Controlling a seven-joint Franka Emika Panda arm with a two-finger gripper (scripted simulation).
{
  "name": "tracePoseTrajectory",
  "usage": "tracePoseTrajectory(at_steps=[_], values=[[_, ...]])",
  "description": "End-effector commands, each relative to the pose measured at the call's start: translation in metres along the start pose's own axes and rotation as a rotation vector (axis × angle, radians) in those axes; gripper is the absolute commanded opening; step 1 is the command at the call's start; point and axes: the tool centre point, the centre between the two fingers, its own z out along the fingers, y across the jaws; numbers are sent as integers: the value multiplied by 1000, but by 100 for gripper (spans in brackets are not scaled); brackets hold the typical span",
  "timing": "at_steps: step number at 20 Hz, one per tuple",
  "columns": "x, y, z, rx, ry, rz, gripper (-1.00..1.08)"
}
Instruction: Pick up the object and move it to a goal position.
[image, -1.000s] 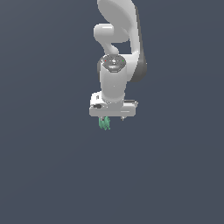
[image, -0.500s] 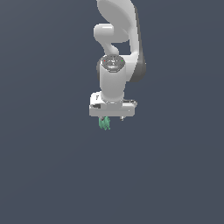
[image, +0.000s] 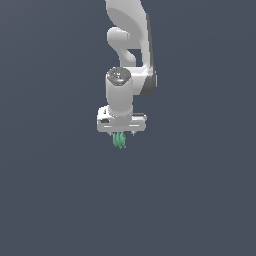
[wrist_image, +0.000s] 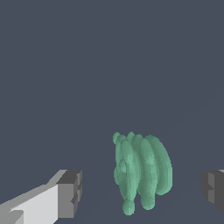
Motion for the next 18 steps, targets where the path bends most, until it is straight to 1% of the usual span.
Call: tracePoseTrajectory(at_steps=[1, 8, 13, 18], values=[[-10, 8, 8, 2, 3, -10, 100], [-24, 18, 19, 5, 7, -24, 100], [-24, 18, 21, 5, 6, -23, 100], [-25, 18, 36, 5, 7, -23, 100]])
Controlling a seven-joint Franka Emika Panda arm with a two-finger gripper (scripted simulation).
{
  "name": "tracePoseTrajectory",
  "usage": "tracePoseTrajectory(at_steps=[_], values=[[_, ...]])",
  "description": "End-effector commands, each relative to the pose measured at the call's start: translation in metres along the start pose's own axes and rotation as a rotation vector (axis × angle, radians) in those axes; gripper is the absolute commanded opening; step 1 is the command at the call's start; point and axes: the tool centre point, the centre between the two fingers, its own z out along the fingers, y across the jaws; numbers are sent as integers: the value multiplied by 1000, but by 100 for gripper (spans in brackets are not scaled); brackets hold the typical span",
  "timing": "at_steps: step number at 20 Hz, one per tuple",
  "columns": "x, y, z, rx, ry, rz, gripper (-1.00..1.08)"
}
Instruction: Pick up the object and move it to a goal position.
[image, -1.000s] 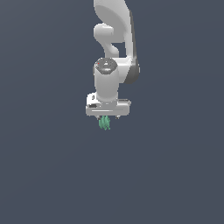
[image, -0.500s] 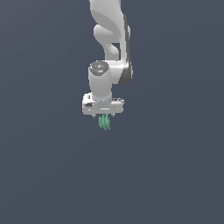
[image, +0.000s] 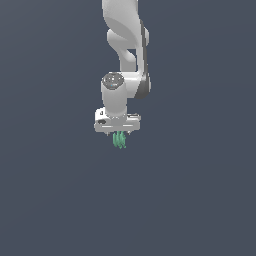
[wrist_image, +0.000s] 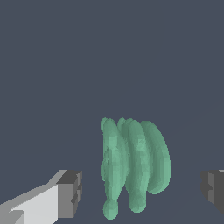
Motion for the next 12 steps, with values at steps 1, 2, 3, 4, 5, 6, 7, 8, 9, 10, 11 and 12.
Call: tracePoseTrajectory(at_steps=[1, 2, 3, 4, 5, 6, 7, 8, 9, 10, 11, 12], values=[[-1, 0, 11, 0, -1, 0, 100], [-1, 0, 16, 0, -1, -1, 100], [-1, 0, 21, 0, -1, -1, 100], [-2, 0, 26, 0, -1, -1, 100], [-2, 0, 30, 0, 0, -1, 100], [-2, 0, 33, 0, 0, -1, 100], [-2, 0, 36, 0, 0, -1, 100], [-1, 0, 38, 0, 0, -1, 100], [-1, 0, 39, 0, 0, -1, 100], [-1, 0, 40, 0, 0, -1, 100], [-1, 0, 40, 0, 0, -1, 100], [-1, 0, 40, 0, 0, -1, -100]])
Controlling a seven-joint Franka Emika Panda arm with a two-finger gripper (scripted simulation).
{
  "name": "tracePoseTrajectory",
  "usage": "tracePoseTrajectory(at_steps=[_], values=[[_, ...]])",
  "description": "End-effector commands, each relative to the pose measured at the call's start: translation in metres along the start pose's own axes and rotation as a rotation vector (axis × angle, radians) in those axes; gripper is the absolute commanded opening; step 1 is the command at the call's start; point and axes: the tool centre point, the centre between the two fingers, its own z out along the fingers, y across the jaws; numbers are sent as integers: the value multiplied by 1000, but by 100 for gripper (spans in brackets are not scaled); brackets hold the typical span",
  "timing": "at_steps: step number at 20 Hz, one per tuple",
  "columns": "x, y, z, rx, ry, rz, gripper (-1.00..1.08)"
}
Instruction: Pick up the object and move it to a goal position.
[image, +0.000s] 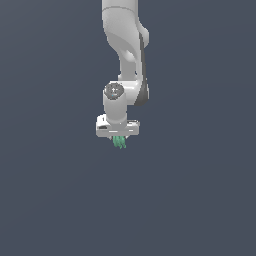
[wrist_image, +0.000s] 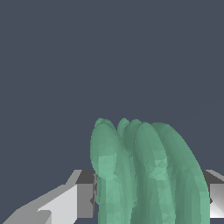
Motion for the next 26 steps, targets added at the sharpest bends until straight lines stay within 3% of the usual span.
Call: tracePoseTrajectory(at_steps=[1, 15, 26], values=[[0, -1, 1, 0, 0, -1, -100], [3, 9, -3, -1, 2, 0, -100], [23, 83, -26, 0, 1, -1, -100]])
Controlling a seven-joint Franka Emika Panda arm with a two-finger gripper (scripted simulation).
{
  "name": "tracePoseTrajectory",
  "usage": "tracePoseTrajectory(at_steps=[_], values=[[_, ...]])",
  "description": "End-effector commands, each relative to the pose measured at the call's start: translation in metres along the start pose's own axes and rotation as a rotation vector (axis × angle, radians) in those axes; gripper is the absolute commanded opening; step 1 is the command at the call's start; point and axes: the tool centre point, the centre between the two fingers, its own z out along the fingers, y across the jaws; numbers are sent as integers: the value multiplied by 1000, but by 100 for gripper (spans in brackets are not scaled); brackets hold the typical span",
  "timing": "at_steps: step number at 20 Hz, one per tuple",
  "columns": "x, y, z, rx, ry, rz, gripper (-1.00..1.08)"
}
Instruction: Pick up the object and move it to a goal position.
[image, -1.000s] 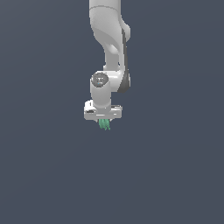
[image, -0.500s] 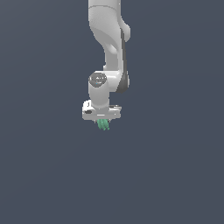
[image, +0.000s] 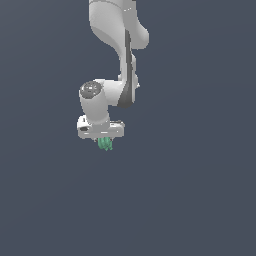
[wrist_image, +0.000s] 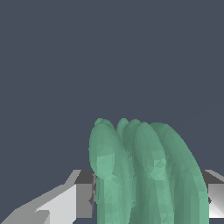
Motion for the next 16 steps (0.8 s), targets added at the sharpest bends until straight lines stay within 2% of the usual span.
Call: tracePoseTrajectory(at_steps=[1, 8, 16], values=[[6, 20, -6, 0, 0, 0, -100], [16, 52, -16, 0, -1, -1, -100], [18, 56, -17, 0, -1, -1, -100]])
